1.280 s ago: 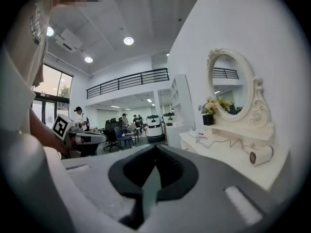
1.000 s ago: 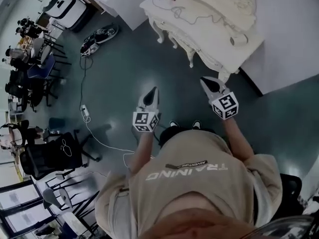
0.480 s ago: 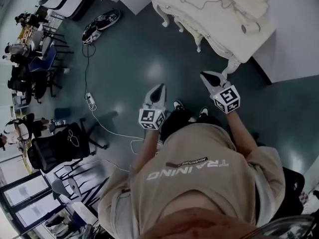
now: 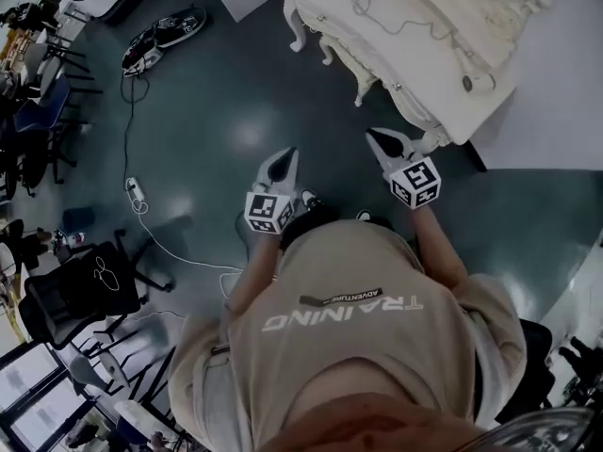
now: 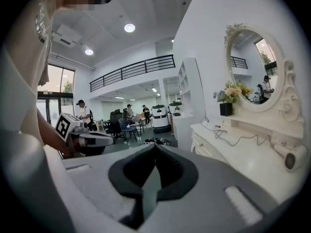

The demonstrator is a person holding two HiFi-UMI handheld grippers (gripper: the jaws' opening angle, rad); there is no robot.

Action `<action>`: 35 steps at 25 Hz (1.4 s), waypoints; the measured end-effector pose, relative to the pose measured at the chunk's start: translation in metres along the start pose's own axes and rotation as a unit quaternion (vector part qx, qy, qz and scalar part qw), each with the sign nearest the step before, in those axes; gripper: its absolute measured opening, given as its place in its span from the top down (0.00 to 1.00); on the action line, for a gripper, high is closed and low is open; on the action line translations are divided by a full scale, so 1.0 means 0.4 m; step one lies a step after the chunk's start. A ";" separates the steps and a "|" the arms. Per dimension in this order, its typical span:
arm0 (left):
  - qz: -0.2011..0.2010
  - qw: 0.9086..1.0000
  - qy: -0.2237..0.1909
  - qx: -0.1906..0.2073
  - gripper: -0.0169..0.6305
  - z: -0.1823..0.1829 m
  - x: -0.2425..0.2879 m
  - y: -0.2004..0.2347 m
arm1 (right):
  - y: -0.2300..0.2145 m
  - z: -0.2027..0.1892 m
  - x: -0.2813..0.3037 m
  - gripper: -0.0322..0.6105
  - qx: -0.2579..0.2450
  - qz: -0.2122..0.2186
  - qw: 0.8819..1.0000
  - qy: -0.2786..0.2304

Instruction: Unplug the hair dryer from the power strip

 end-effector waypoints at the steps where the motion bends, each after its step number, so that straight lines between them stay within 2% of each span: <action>1: -0.004 1.000 -0.002 0.005 0.97 0.014 0.004 0.044 | 0.004 0.024 0.037 0.94 -0.002 -0.007 1.000 -0.006; 4: -0.024 0.999 -0.009 0.018 0.97 0.040 0.009 0.148 | 0.025 0.077 0.123 0.94 -0.007 -0.033 0.999 -0.026; 7: -0.042 0.999 0.008 0.030 0.97 0.052 0.025 0.254 | 0.042 0.102 0.202 0.94 0.006 -0.051 0.998 -0.029; 12: -0.029 0.999 0.008 0.017 0.97 0.073 0.060 0.412 | 0.033 0.112 0.332 0.94 -0.022 -0.035 0.999 0.005; 17: 0.001 1.000 0.018 0.005 0.97 0.092 0.128 0.532 | -0.065 0.118 0.493 0.94 0.007 -0.026 1.000 0.012; 24: 0.052 0.997 0.052 0.020 0.96 0.228 0.252 0.736 | -0.257 0.220 0.818 0.94 0.005 0.001 1.000 -0.010; 29: 0.079 0.996 0.029 0.027 0.96 0.334 0.413 0.872 | -0.386 0.311 1.010 0.94 -0.001 0.031 0.999 -0.023; 31: 0.077 0.996 0.022 0.025 0.97 0.350 0.471 0.907 | -0.412 0.330 1.065 0.94 0.001 0.037 0.999 -0.021; 35: 0.045 0.998 0.031 0.022 0.96 0.354 0.559 0.983 | -0.424 0.340 1.150 0.94 -0.004 0.035 0.999 -0.011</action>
Point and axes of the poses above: the fingertips, and each gripper's own axes: x forward along the fingers, y to its left, z out of its top, the point moved 4 cm from there along -x, backward along the fingers, and after that the axes turned 15 degrees about -z, right-handed, at the moved point
